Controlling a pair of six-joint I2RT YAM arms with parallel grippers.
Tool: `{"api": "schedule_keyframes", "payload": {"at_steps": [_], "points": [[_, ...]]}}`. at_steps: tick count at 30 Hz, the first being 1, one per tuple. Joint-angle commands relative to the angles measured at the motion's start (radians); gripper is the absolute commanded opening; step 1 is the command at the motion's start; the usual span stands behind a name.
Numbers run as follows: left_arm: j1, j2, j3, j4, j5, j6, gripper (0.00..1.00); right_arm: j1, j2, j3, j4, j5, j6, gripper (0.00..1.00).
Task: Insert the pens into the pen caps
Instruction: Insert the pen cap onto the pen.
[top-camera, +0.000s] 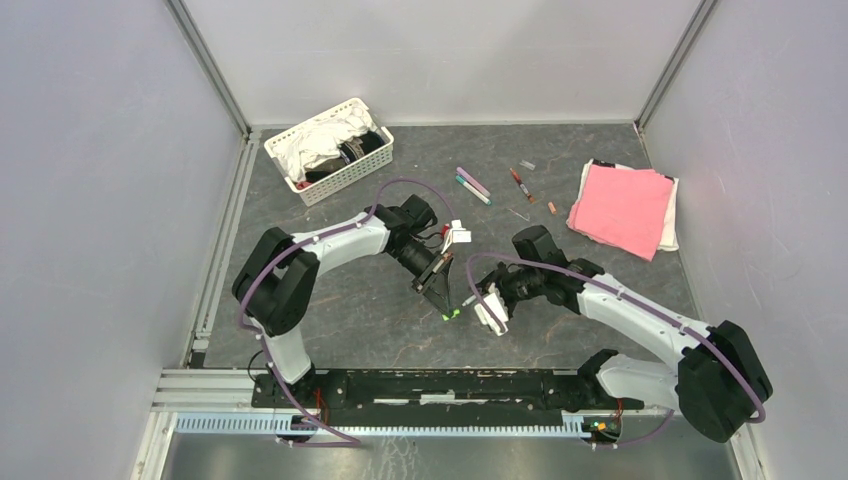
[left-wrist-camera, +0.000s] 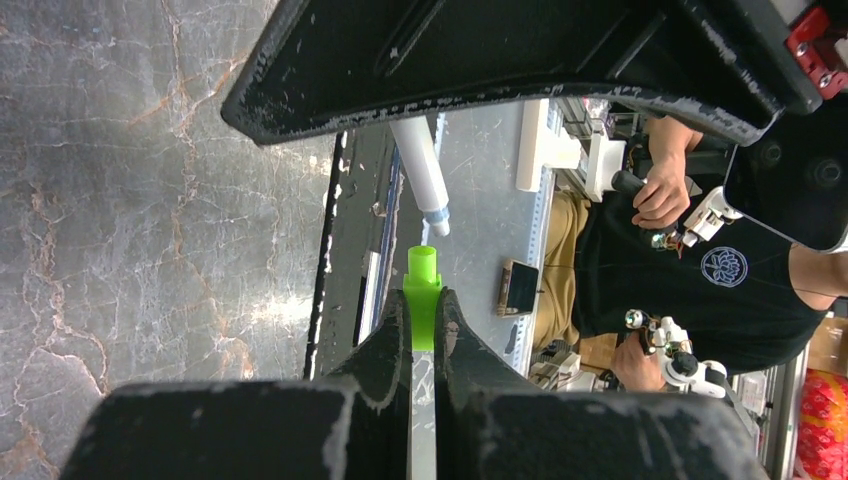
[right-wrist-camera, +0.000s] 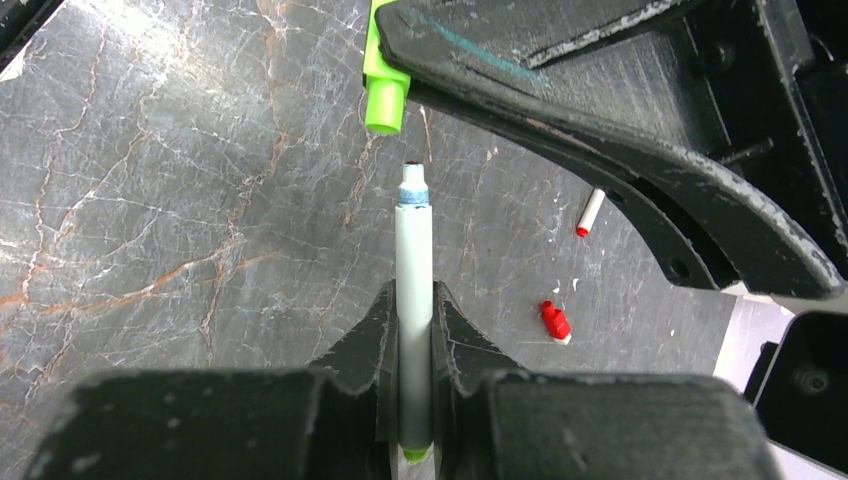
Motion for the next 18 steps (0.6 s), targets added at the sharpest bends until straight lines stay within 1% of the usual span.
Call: {"api": "schedule_keyframes", "payload": {"at_steps": [1, 11, 18], "points": [[-0.004, 0.004, 0.042, -0.011, 0.038, 0.052, 0.02, 0.019, 0.004, -0.010, 0.034, -0.003, 0.023, 0.00], [-0.004, -0.002, 0.039, -0.012, 0.035, 0.057, 0.02, 0.036, 0.009, -0.018, 0.041, 0.029, 0.028, 0.00], [-0.004, 0.002, 0.042, -0.011, 0.037, 0.056, 0.02, 0.041, 0.010, -0.019, 0.048, 0.022, 0.037, 0.00]]}}
